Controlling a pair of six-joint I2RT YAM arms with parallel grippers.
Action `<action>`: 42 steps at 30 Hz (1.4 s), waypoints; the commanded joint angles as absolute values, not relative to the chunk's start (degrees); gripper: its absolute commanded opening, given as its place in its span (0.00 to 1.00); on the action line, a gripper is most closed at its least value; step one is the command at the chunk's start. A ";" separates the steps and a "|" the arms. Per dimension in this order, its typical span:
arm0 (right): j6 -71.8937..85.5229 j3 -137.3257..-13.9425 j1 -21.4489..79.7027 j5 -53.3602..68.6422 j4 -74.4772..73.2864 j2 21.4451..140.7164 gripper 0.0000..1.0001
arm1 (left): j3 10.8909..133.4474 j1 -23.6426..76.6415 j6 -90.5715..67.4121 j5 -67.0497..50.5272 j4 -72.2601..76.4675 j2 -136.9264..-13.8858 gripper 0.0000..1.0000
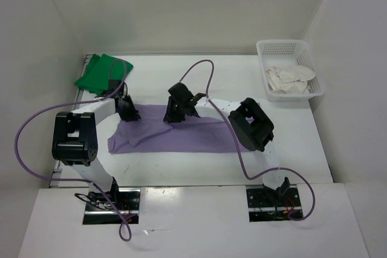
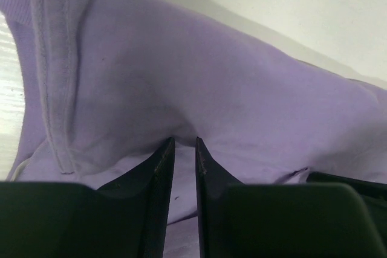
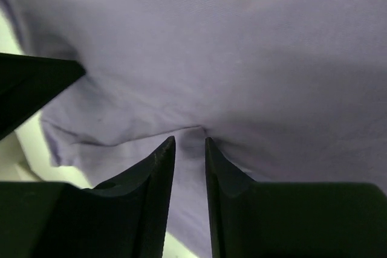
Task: Fold and stack the t-shirts
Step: Fold the other side of the tshirt into a rectangle
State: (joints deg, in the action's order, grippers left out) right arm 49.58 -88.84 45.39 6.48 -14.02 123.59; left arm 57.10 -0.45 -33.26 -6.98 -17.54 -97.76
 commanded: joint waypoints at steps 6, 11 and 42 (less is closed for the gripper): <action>47.37 -93.78 46.05 5.10 -16.35 126.30 0.41 | 56.60 -0.53 -33.66 -8.00 -15.12 -96.68 0.27; 44.92 -97.28 46.05 4.47 -18.36 127.52 0.44 | 56.60 -0.53 -33.66 -8.00 -15.12 -96.68 0.27; 43.68 -90.19 48.16 8.34 -21.63 122.72 0.24 | 56.60 -1.05 -34.19 -8.61 -14.59 -96.68 0.27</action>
